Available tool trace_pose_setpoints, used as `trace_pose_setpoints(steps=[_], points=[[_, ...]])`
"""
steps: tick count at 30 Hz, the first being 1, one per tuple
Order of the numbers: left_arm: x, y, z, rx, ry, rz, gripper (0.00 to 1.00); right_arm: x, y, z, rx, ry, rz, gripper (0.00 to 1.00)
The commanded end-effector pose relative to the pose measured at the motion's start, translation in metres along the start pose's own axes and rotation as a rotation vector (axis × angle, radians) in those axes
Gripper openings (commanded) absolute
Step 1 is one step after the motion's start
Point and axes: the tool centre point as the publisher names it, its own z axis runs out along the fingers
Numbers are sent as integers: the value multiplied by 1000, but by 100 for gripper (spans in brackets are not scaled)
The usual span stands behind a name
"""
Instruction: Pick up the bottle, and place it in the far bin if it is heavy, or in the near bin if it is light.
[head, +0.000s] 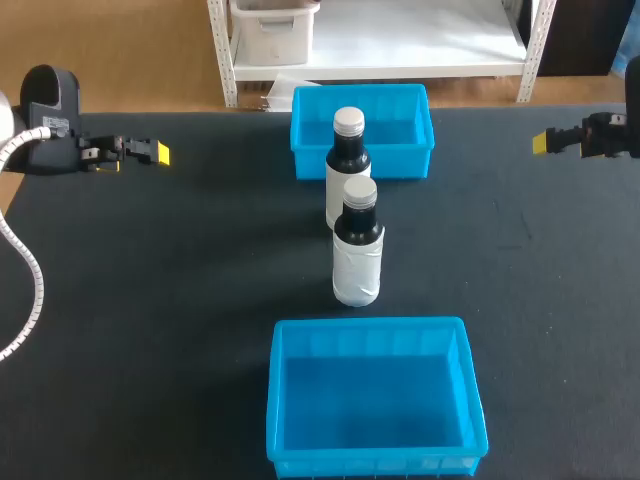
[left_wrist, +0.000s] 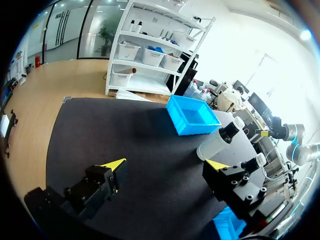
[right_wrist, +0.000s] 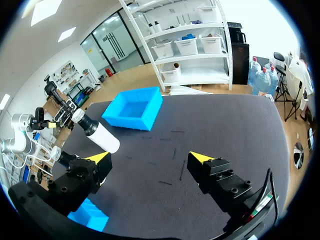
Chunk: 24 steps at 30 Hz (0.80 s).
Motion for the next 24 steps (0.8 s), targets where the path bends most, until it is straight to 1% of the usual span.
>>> trace_pose_setpoints(steps=[1,10,12,13,15,18,19,20,24], points=[[0,0,0,0,0,0,100,0,1,0,3,-1,1,100],[0,0,0,0,0,0,100,0,1,0,3,-1,1,100],[0,0,0,0,0,0,100,-5,-3,0,6,15,-107,100],[0,0,0,0,0,0,100,-8,-4,-1,-6,28,-172,100],[0,0,0,0,0,0,100,-16,-5,-3,-97,59,-319,100],[0,0,0,0,0,0,100,-23,-1,-7,-322,164,-601,100],[0,0,0,0,0,0,100,-23,3,-9,-419,220,-711,100],[0,0,0,0,0,0,100,-22,7,-12,-495,268,-812,100],[0,0,0,0,0,0,100,-22,7,-12,-495,268,-812,100]])
